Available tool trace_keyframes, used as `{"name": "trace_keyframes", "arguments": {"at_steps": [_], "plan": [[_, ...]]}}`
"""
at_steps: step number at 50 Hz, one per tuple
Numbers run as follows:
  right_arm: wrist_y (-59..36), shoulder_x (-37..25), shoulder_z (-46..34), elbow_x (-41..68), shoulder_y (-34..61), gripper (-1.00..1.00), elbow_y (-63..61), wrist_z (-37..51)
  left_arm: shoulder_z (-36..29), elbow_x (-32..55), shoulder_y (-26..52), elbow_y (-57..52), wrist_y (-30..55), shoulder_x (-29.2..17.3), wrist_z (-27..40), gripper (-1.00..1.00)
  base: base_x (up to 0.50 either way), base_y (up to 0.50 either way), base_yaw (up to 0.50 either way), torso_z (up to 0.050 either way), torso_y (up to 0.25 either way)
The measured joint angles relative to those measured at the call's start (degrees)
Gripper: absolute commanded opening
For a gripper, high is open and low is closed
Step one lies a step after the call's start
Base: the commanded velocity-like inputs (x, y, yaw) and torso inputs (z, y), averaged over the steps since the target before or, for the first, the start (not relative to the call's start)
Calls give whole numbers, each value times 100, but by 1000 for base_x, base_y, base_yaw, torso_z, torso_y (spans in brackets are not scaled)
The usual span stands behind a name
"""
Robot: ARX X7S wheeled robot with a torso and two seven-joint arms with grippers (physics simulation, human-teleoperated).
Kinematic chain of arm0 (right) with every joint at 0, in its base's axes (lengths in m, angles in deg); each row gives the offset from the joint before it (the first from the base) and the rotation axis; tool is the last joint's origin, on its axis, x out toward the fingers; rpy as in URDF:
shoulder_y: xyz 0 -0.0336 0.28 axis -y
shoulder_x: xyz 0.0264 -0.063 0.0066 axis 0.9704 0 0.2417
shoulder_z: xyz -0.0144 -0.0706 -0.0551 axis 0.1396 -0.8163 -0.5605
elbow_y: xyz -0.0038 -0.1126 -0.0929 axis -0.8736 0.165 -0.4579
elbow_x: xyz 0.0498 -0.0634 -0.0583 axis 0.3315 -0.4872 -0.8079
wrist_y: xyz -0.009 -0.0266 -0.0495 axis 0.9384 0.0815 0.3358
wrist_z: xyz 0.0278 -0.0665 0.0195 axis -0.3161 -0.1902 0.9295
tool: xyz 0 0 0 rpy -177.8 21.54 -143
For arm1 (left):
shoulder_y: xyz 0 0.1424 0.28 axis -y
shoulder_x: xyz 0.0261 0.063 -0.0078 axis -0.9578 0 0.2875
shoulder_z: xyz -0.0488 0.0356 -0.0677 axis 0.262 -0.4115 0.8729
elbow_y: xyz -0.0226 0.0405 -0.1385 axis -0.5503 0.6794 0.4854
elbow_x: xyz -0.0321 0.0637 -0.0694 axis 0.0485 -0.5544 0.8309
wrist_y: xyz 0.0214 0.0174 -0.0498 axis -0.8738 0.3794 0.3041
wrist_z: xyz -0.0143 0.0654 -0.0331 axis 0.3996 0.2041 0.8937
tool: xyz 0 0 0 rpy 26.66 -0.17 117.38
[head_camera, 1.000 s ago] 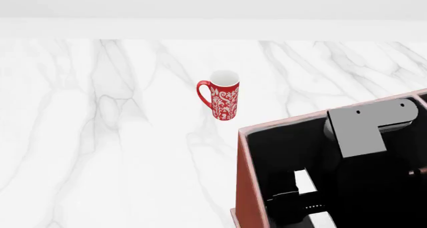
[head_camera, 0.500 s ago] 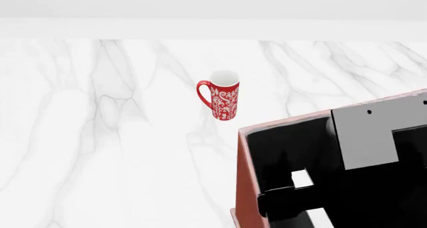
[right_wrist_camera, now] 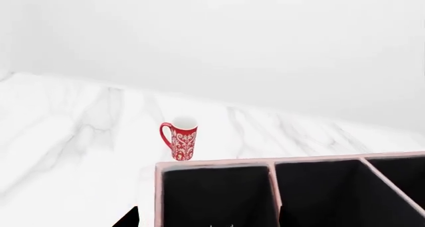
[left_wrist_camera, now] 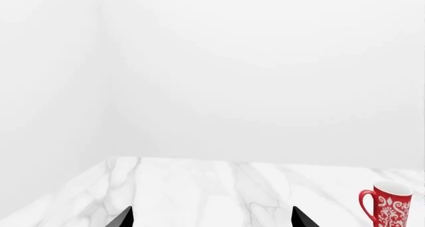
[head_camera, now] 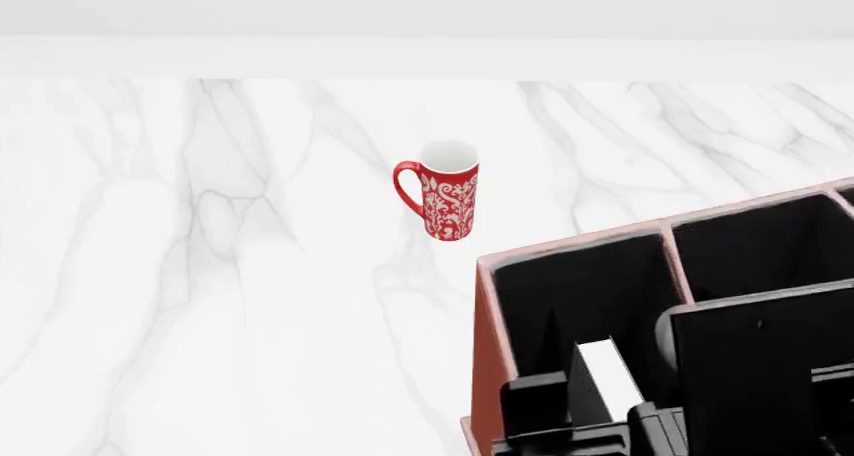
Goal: Pick up the book and place it in the left compartment of the caddy.
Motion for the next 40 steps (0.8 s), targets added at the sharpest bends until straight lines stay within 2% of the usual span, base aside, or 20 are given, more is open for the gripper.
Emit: {"name": "trace_keyframes", "arguments": {"at_steps": [40], "plan": [[1284,-493,49,-2002,-1395,100,-1076,806,3,34,-125,-94,-121,-51,17,100,0,0,0,0,0]]}}
